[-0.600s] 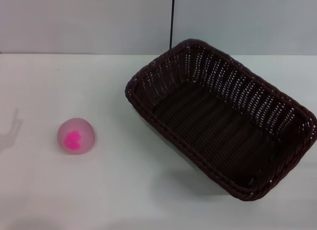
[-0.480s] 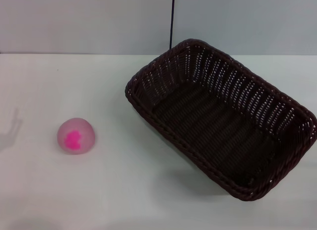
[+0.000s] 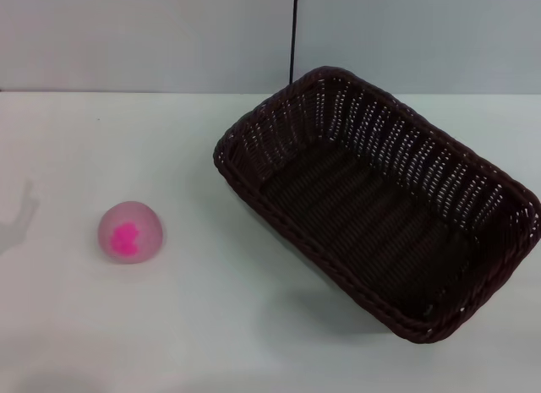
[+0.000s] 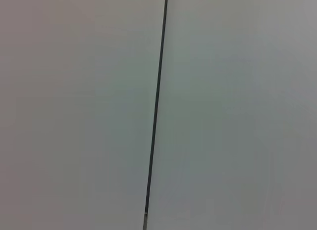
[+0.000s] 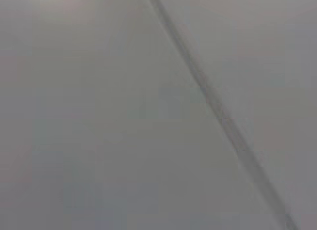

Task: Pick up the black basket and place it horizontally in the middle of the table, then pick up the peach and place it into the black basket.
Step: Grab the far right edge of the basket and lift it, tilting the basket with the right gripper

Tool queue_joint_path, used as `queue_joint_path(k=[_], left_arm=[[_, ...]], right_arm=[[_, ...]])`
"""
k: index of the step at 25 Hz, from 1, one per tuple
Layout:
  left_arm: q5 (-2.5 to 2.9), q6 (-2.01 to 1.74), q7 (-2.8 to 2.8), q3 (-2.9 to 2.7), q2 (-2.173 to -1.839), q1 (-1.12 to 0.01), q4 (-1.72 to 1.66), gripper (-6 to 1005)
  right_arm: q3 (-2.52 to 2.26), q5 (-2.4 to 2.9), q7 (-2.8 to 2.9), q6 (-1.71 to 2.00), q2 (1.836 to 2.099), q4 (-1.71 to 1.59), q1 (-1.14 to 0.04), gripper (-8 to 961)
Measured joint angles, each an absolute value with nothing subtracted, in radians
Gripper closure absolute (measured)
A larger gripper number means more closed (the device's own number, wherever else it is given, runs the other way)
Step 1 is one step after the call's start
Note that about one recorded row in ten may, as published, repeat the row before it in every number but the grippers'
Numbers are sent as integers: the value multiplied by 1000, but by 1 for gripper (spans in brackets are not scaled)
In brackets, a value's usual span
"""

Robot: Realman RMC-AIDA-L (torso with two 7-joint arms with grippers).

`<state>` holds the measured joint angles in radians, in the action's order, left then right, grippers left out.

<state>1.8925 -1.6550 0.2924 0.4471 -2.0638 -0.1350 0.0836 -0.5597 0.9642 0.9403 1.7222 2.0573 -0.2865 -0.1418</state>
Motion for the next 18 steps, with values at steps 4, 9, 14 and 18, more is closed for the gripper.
queue_joint_path(k=[4,9,14,18], left_arm=[[1890,-1645,301,448,-2063,-137,81,154],[1893,-1631,301,441,-2063,-145,81,154],[1894,-1631,301,439,-2063,-142,86,155],[1895,-1630,302,436,-2066,-131,90,155]], right_arm=[[-534,1218,1368,1658,2046,-723,-103,252],[-494,1593,1905,1637,2032,-1226,-151,253],[-505,1976,2331,1758,1955,-1551,-307,253],[-516,2213,2507,1946,1882,-1546,-494,253]])
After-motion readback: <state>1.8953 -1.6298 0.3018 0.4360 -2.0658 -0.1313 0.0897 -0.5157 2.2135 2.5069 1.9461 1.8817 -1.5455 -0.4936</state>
